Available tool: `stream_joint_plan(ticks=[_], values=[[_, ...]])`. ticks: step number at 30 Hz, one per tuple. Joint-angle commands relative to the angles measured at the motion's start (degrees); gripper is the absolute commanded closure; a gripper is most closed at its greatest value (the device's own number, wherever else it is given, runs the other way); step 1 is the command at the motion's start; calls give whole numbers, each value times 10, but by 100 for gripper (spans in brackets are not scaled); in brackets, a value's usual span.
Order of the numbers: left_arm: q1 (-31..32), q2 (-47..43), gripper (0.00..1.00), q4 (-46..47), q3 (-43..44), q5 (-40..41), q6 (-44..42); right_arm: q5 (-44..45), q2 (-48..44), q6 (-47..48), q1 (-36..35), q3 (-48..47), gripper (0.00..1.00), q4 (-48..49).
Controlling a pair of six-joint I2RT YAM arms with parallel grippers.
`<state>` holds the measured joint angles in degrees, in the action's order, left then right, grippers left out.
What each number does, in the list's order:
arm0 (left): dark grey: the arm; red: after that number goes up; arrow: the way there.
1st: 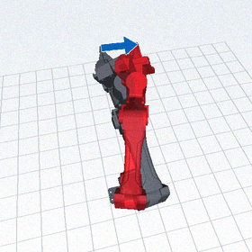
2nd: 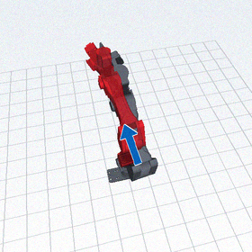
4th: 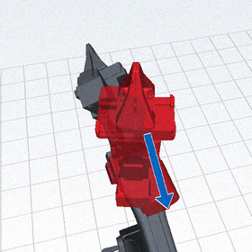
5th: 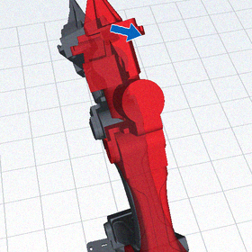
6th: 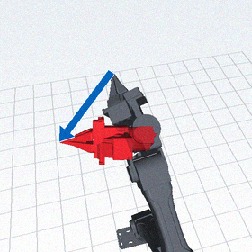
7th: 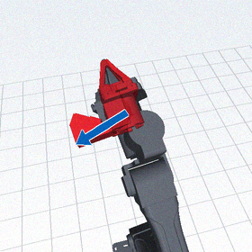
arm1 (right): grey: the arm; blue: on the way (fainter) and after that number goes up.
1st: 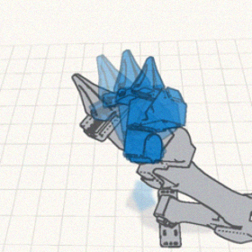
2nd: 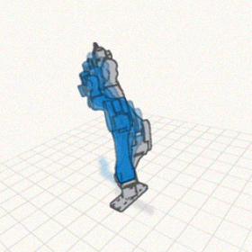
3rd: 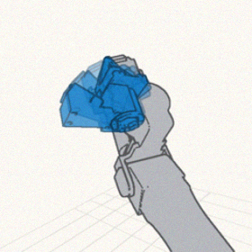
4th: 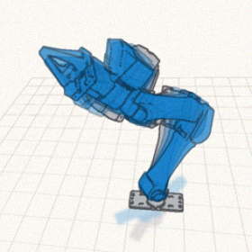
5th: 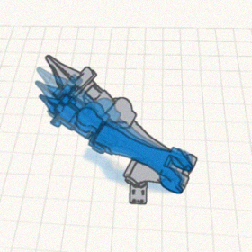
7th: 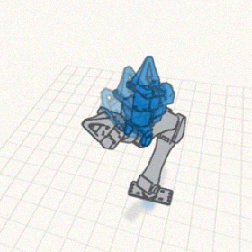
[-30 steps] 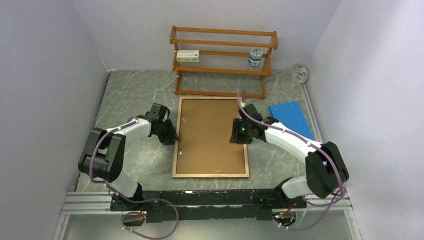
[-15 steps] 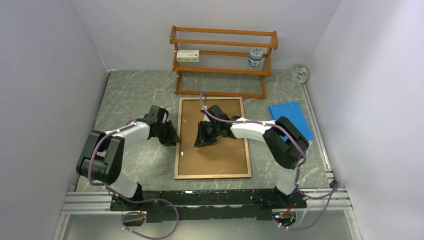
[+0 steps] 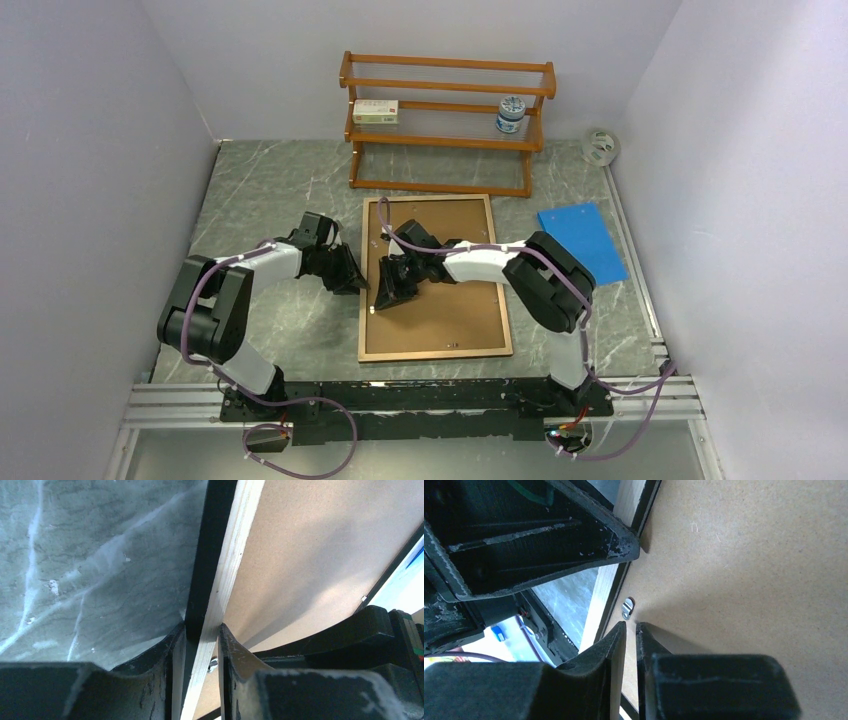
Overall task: Put the photo into the frame
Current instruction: Install the photo frame at the center of the board.
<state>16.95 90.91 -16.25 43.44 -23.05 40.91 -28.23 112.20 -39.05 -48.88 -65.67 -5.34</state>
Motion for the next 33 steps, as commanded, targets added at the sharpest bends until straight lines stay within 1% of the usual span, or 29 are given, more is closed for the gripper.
stream_joint_plan(ticks=[1,8,18,26,30,33], values=[[5,25,86,-12,-19,-6,-6,20,12,19,-6,-11,83,33],[5,34,86,-7,-20,-12,-5,24,26,18,-10,0,79,75],[5,43,86,-7,-15,-12,-4,-35,42,45,-13,2,80,98],[5,51,86,-11,-6,-9,-8,-51,49,68,-14,1,82,85],[5,53,85,-9,-5,-10,-6,-34,47,80,-13,-24,84,57],[5,52,84,-10,-2,-6,-4,2,25,87,-13,-47,76,27]])
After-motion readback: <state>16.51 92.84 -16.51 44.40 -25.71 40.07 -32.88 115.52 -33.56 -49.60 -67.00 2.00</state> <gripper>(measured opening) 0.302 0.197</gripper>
